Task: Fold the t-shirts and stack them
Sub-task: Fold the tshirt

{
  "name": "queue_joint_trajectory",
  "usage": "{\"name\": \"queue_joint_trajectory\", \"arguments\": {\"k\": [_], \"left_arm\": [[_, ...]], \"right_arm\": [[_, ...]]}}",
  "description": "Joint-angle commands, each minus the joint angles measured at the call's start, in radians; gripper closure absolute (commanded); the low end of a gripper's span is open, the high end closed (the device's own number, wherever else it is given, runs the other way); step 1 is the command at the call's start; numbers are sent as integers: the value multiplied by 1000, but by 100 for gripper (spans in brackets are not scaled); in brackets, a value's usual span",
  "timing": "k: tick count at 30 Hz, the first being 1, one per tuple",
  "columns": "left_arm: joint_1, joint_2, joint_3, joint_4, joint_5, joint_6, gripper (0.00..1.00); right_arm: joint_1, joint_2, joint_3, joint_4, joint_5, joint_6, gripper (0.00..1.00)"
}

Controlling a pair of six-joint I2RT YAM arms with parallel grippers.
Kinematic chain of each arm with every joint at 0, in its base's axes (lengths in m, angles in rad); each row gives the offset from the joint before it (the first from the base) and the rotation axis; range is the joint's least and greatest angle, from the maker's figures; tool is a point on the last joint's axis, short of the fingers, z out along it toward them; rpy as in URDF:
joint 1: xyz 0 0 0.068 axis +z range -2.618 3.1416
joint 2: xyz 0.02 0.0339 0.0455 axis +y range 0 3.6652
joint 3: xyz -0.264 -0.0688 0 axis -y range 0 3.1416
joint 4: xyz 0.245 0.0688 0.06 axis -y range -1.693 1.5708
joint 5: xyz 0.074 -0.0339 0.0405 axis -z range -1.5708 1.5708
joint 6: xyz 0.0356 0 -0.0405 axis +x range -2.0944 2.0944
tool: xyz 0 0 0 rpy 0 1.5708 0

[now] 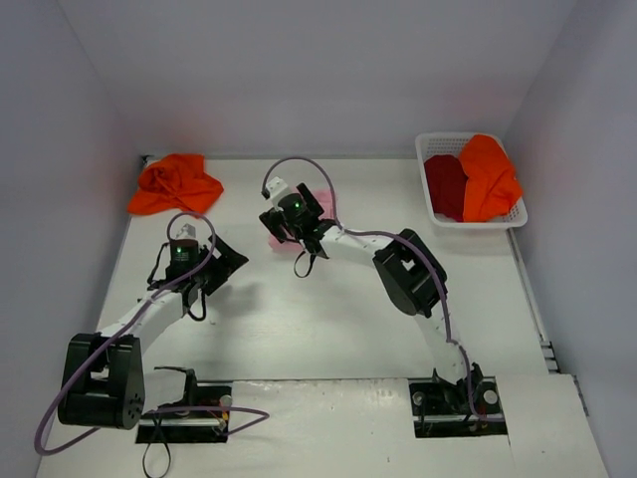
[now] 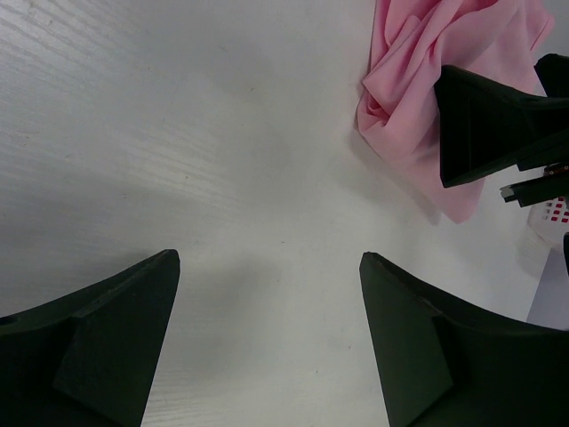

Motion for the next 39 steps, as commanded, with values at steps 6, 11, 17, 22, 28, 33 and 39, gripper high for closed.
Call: {"name": "queue_joint_trajectory", "arguments": {"k": [6, 11, 17, 22, 28, 33, 39], "left_arm": [[6, -42, 34, 51, 9, -12, 23], [6, -49, 59, 43, 9, -17, 23], [-4, 9, 126, 95, 37, -54, 23], [-54, 92, 232, 94, 31, -52, 23], [-148, 194, 387, 103, 23, -48, 23], [-212, 294, 511, 100, 18, -44, 23], [-214, 412, 550, 132, 49, -20, 23]], "right_arm": [[-8, -228, -12, 16, 47, -6, 1], [-6, -353, -42, -20, 72, 3, 1], [-8, -430, -86, -50, 113, 5, 1], [-8, -430, -121, -60, 138, 2, 0], [-15, -430, -181, -58, 148, 51, 0], [-34, -436, -232, -61, 153, 85, 1], [-72, -483, -287, -63, 141, 129, 1]]}}
